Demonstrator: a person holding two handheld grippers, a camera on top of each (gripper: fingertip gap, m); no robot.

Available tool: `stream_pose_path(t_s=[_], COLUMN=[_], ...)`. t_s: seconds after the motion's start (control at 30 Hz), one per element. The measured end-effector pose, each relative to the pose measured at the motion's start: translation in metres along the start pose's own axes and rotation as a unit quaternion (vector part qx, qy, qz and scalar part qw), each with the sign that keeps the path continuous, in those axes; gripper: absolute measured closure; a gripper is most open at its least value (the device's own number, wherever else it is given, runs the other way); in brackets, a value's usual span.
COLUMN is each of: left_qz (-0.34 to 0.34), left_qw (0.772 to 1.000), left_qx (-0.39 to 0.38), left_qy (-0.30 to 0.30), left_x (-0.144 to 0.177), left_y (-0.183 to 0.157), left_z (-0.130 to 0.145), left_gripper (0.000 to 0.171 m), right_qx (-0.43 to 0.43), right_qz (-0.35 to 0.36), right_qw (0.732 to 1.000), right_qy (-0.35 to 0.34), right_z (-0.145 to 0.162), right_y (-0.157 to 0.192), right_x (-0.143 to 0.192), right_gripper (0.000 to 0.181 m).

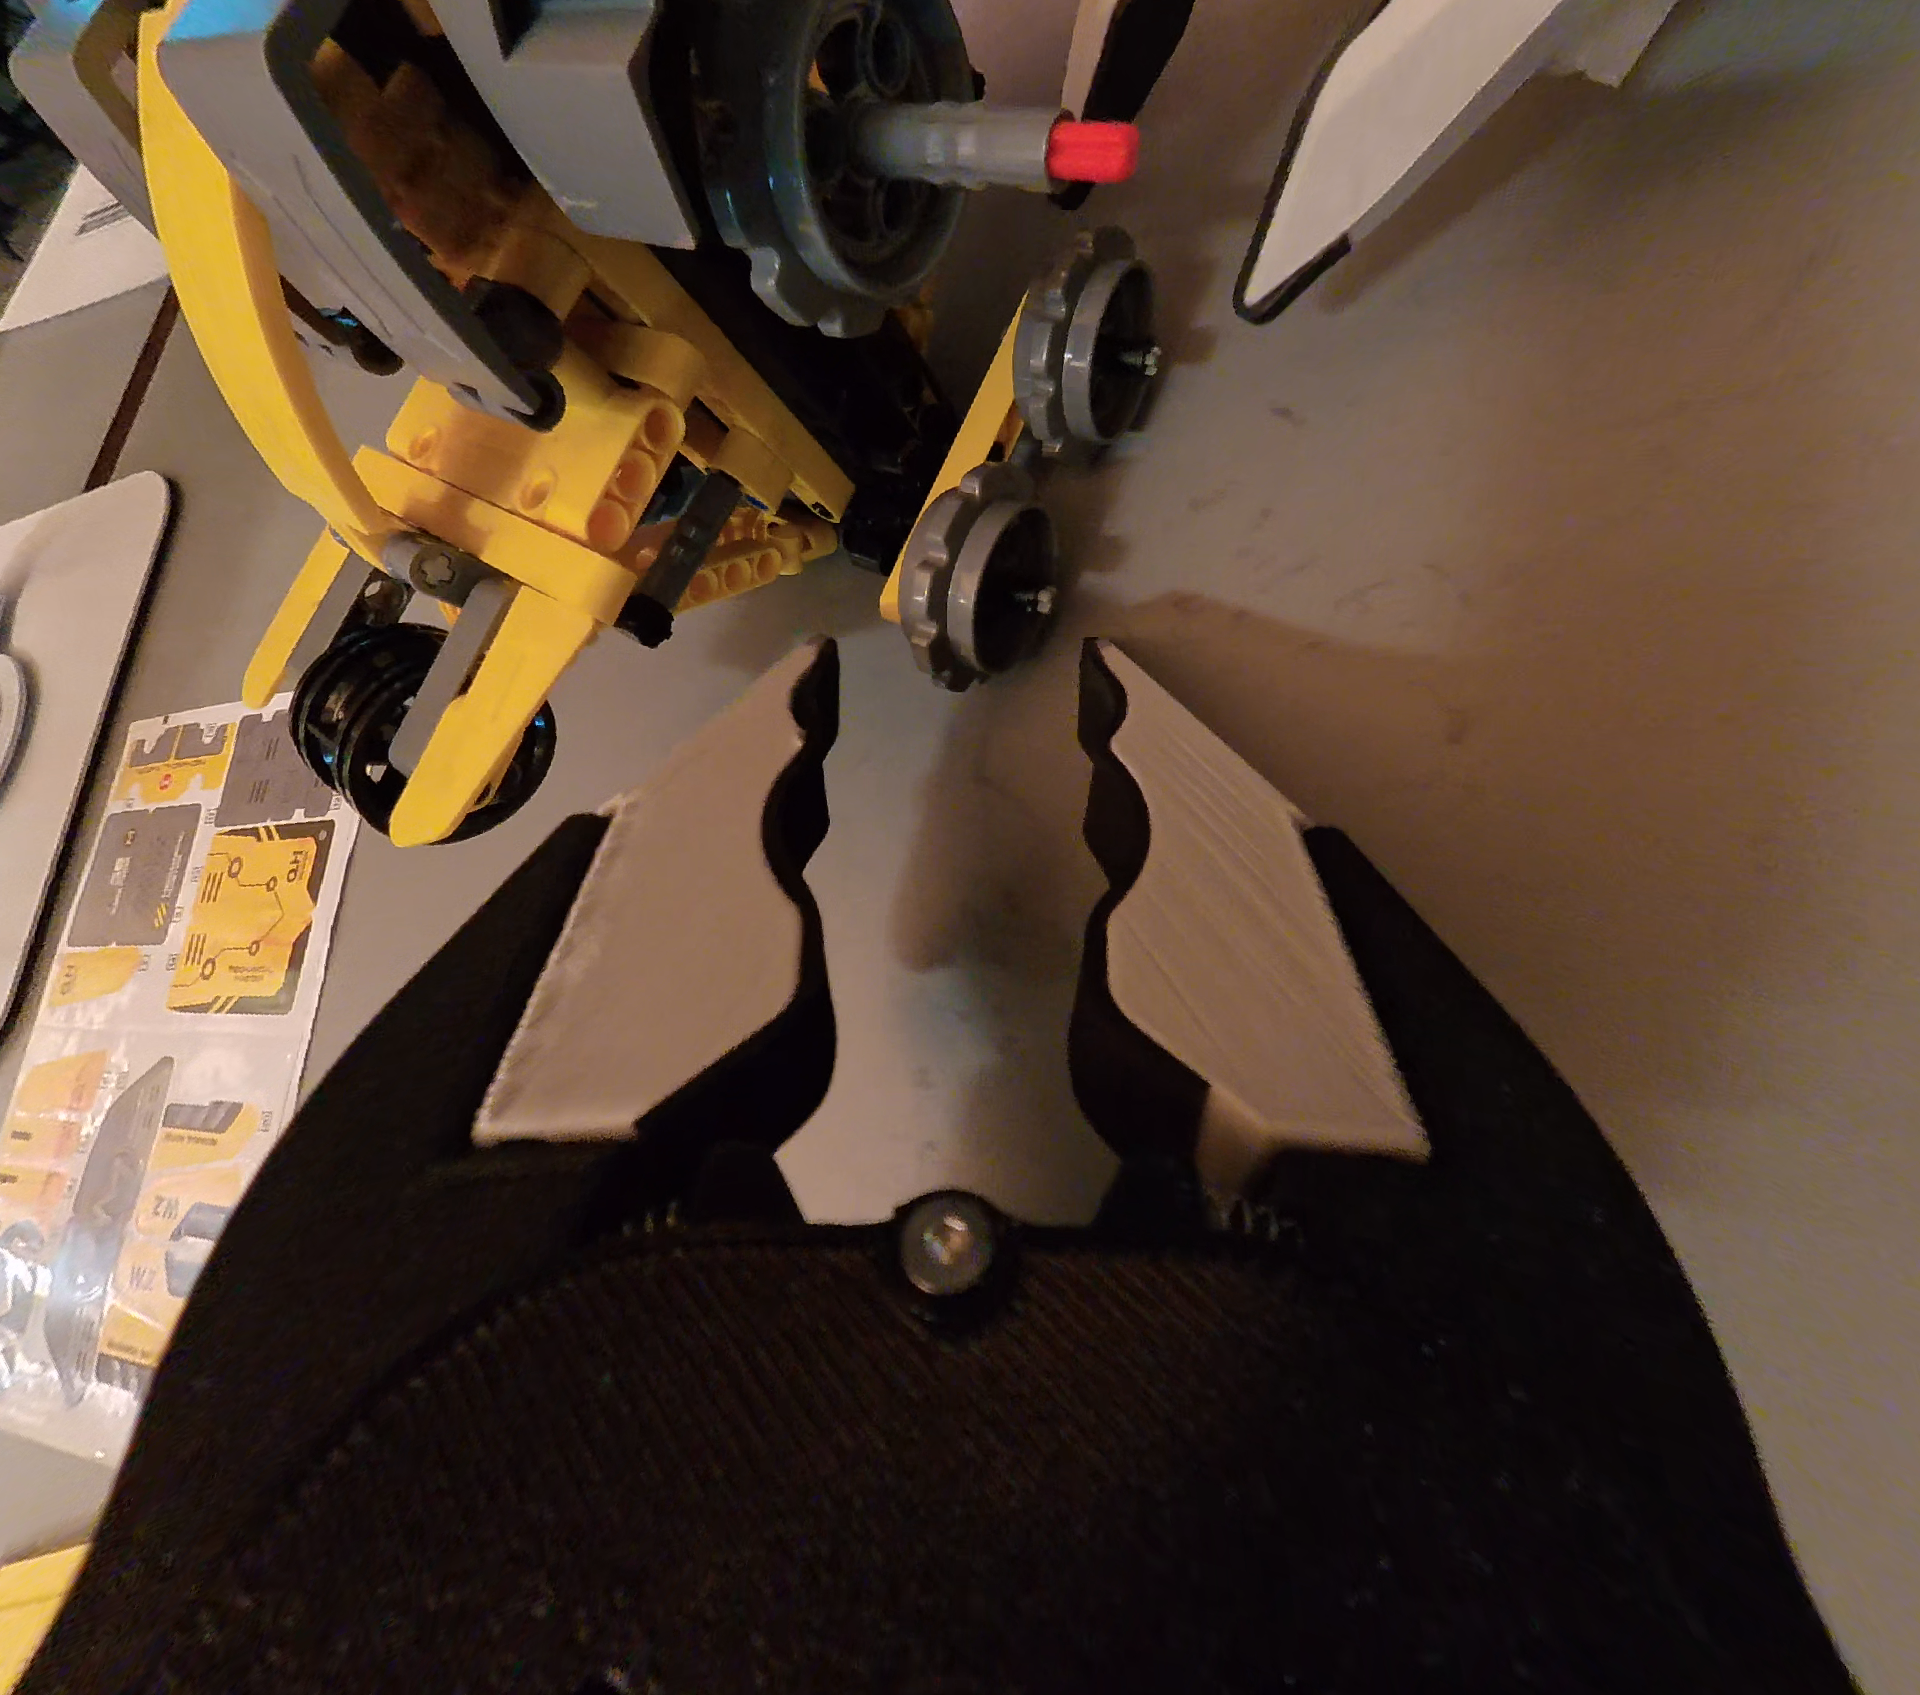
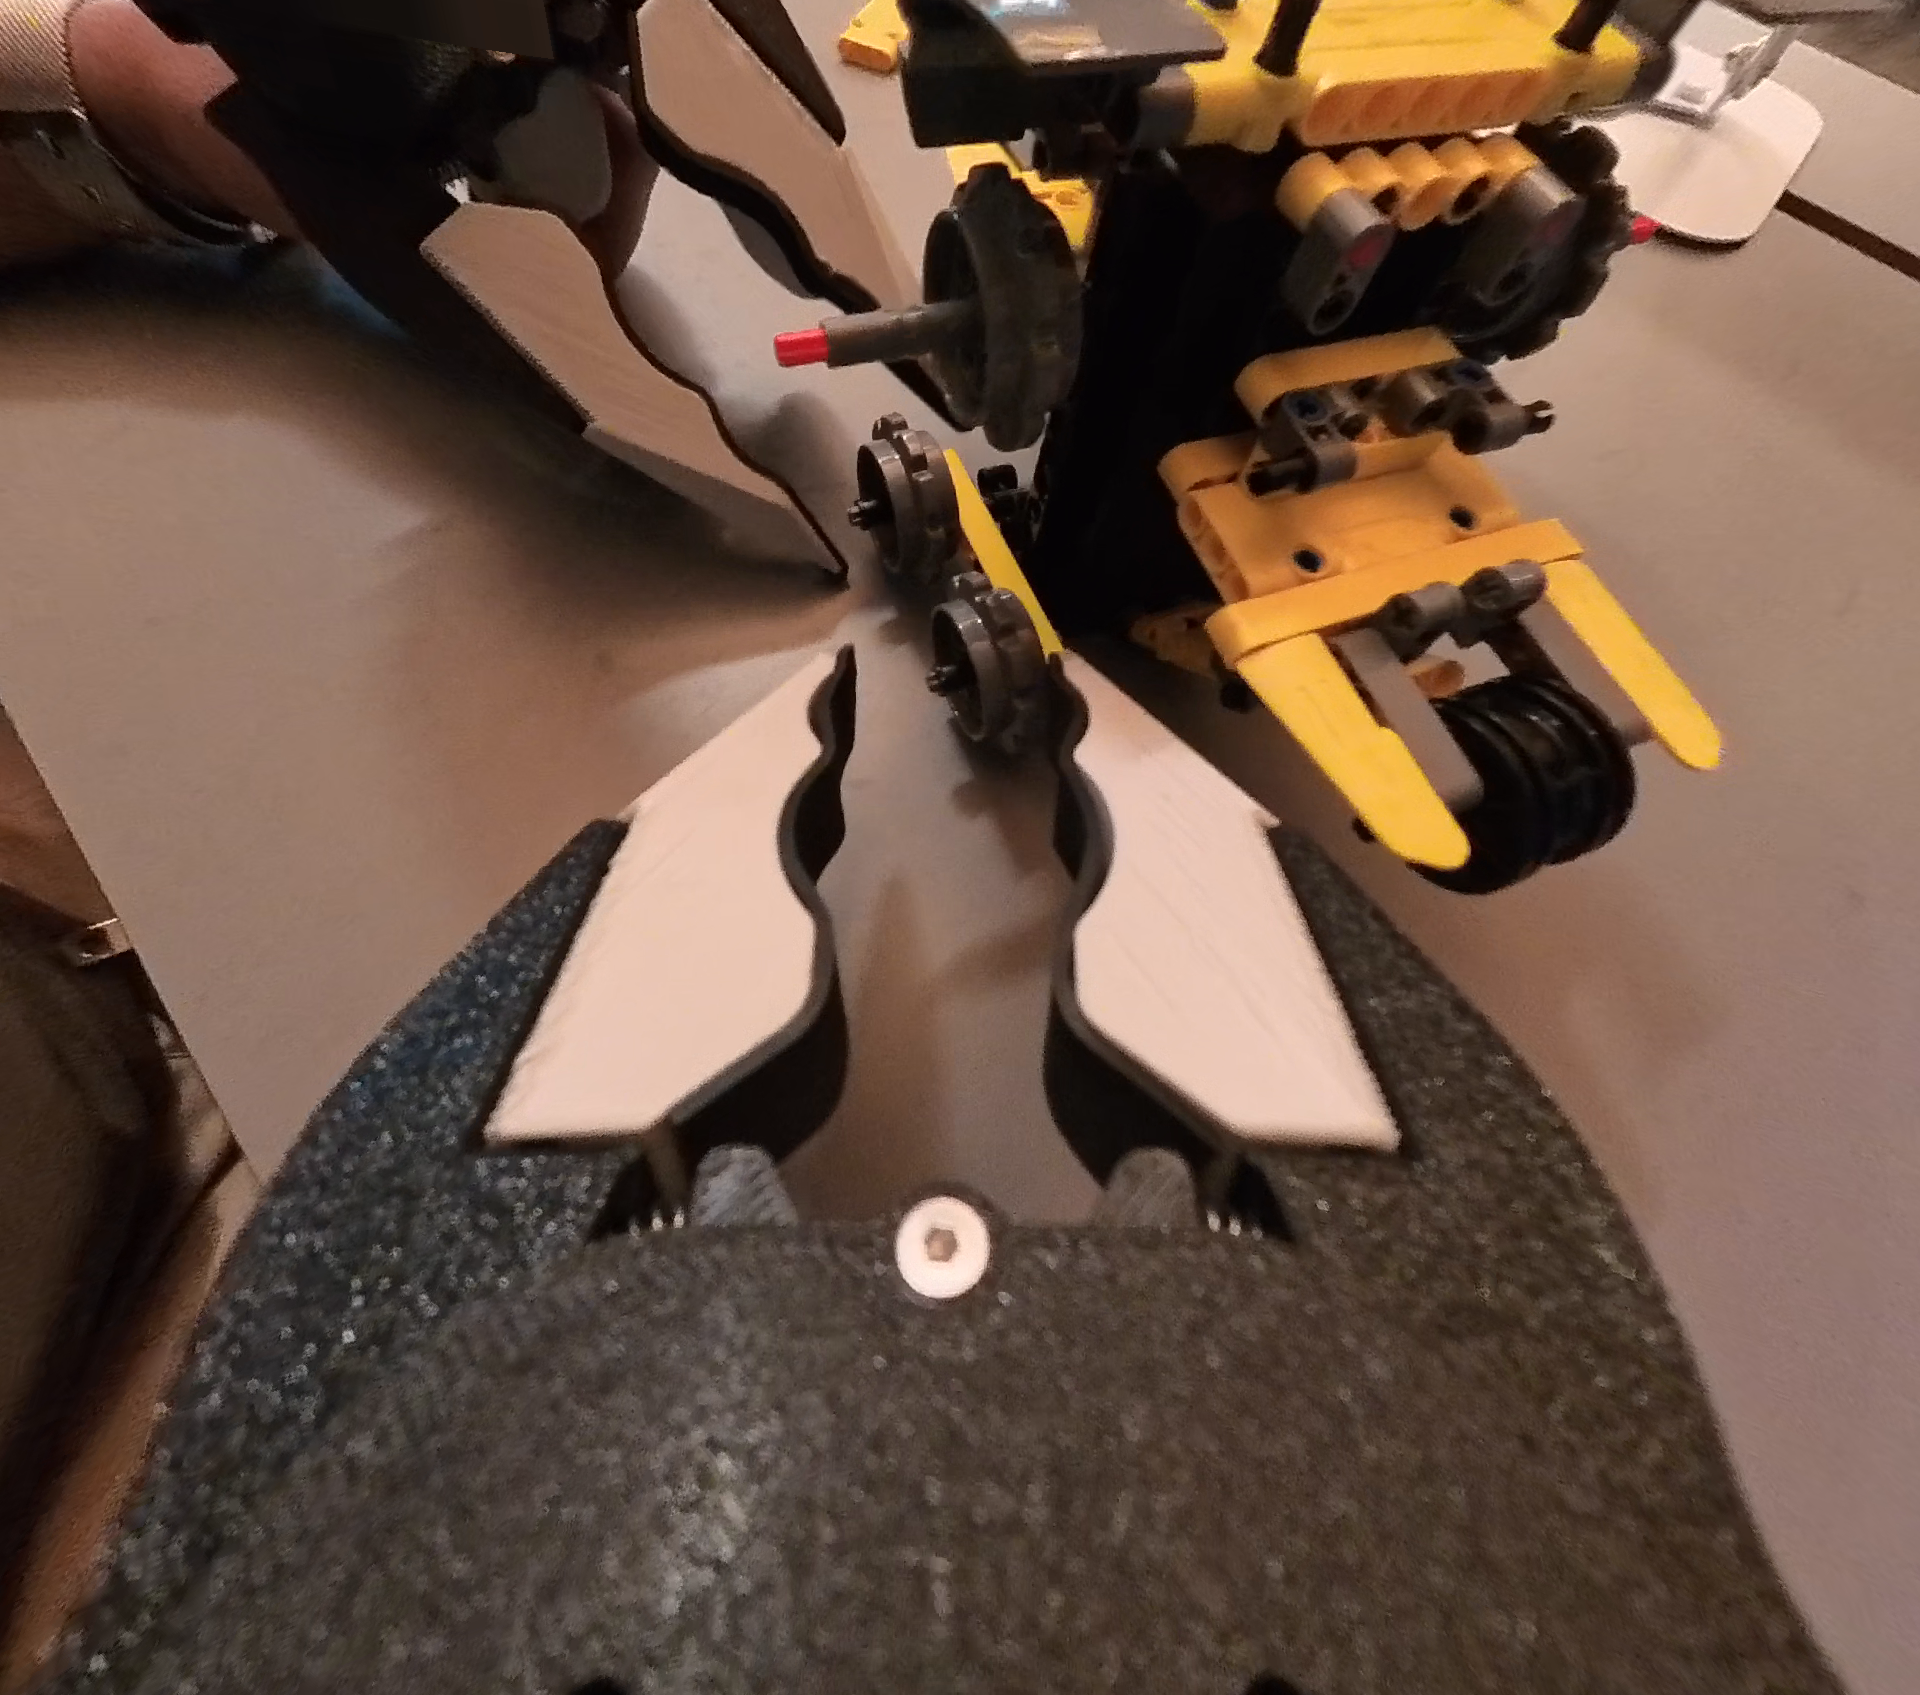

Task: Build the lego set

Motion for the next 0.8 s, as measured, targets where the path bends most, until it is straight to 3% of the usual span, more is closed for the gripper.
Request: stream_pose_path(t_s=[0.33,0.67,0.8], left_qz=[0.016,0.017,0.016], left_qw=[0.999,0.999,0.999], left_qx=[0.002,-0.018,-0.012], left_qy=[-0.032,-0.026,-0.031], left_x=[0.008,0.007,0.008], left_y=[-0.002,-0.005,-0.003], left_z=[-0.004,-0.003,-0.003], left_gripper=[0.122,0.122,0.12], right_qx=[0.023,0.014,0.02], right_qz=[-0.012,-0.018,0.013], right_qw=[1.0,1.0,0.997], right_qy=[0.007,0.011,0.074], right_z=[0.0,0.001,0.017], right_y=[0.006,0.005,-0.001], right_x=[-0.002,-0.002,-0.004], right_gripper=[0.148,0.149,0.153])
Point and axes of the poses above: each gripper's, where its closed fingertips meet, x back along the fingers, z out of its underside, y = z × x across the jaws, the point moved 4 cm from there along x, back along the fingers, and after that the axes turned 11 degrees about -z, right-handed, at the moved point
